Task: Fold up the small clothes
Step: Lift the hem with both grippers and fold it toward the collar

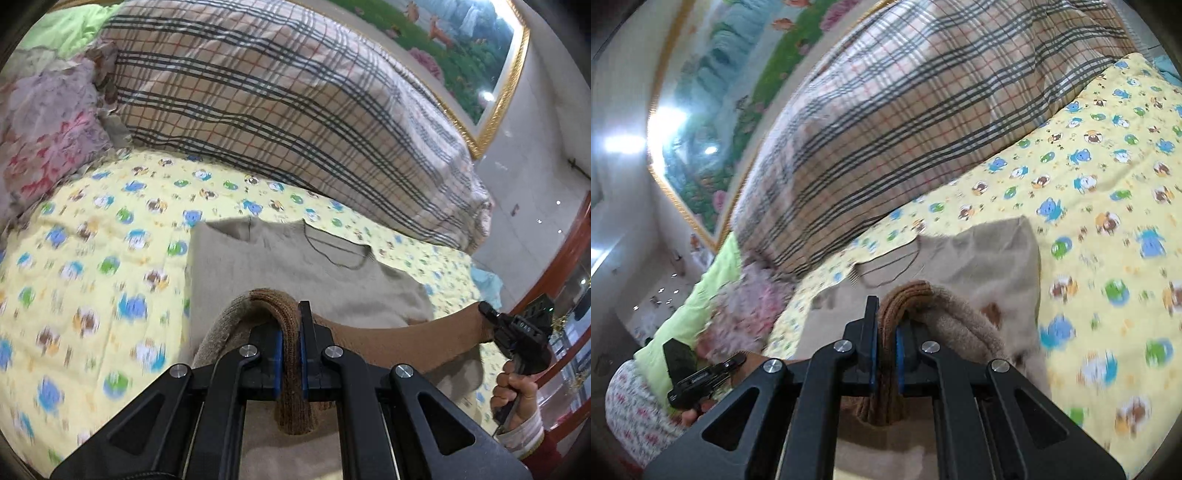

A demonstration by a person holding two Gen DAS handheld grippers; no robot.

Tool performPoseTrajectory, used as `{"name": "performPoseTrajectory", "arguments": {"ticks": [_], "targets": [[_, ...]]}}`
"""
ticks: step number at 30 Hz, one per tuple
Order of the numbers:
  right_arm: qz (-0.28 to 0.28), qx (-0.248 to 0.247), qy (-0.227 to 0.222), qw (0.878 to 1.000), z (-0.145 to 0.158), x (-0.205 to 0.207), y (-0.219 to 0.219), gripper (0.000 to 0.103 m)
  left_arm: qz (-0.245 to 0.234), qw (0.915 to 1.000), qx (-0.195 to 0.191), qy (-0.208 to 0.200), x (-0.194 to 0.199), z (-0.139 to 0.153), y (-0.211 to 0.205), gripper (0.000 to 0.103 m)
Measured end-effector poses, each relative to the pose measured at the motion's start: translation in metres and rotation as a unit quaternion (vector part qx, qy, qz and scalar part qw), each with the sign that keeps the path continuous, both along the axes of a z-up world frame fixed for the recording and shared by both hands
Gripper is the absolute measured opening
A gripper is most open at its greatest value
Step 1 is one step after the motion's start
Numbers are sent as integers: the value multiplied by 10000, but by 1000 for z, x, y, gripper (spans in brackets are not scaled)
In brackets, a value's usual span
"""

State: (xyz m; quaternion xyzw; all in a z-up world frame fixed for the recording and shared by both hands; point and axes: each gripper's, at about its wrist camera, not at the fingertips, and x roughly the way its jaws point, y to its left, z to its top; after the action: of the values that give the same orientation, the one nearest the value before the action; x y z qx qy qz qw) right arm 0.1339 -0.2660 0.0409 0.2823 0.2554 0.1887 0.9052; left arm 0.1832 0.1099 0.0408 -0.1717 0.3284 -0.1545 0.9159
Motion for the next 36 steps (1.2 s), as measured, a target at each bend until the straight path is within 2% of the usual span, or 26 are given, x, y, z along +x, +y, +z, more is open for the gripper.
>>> {"name": "performPoseTrajectory", "arguments": {"ticks": [7,15,19,21,25,27,28,29,30,31,32,34,36], "targets": [[-263,-342,160,9989,1,75,-1,9,181,9997,135,114,84,-9,-5,4],[-606,-603,854,9927,-42,139,-11,9,311,9974,417,496,160,-49,-15,5],[-738,-631,1178,9883,-65,159,-15,9,388,9950,521,759,180,-74,-15,6],[-779,-518,1271,9875,-71,163,-18,9,413,9940,517,867,183,-81,-12,10],[-738,-387,1303,9880,-68,161,-22,11,347,9945,286,948,177,-77,-2,16],[-733,-417,1276,9882,-64,157,-22,16,389,9938,241,1014,169,-71,3,36],[-741,-487,1246,9882,-59,153,-22,18,503,9936,311,959,161,-66,7,56],[-745,-556,1209,9883,-54,150,-23,19,597,9933,430,892,153,-60,10,67],[-797,-638,1183,9877,-50,148,-24,27,692,9928,587,785,145,-53,15,68],[-948,-756,1143,9860,-44,143,-28,41,671,9929,647,741,139,-47,19,66],[-1045,-797,1103,9852,-40,139,-32,46,610,9935,661,705,133,-41,21,66],[-1027,-763,974,9870,-29,130,-39,46,317,9953,675,623,119,-28,15,66],[-850,-833,894,9889,-23,121,-30,46,-266,9958,694,528,105,-21,-10,66]]}}
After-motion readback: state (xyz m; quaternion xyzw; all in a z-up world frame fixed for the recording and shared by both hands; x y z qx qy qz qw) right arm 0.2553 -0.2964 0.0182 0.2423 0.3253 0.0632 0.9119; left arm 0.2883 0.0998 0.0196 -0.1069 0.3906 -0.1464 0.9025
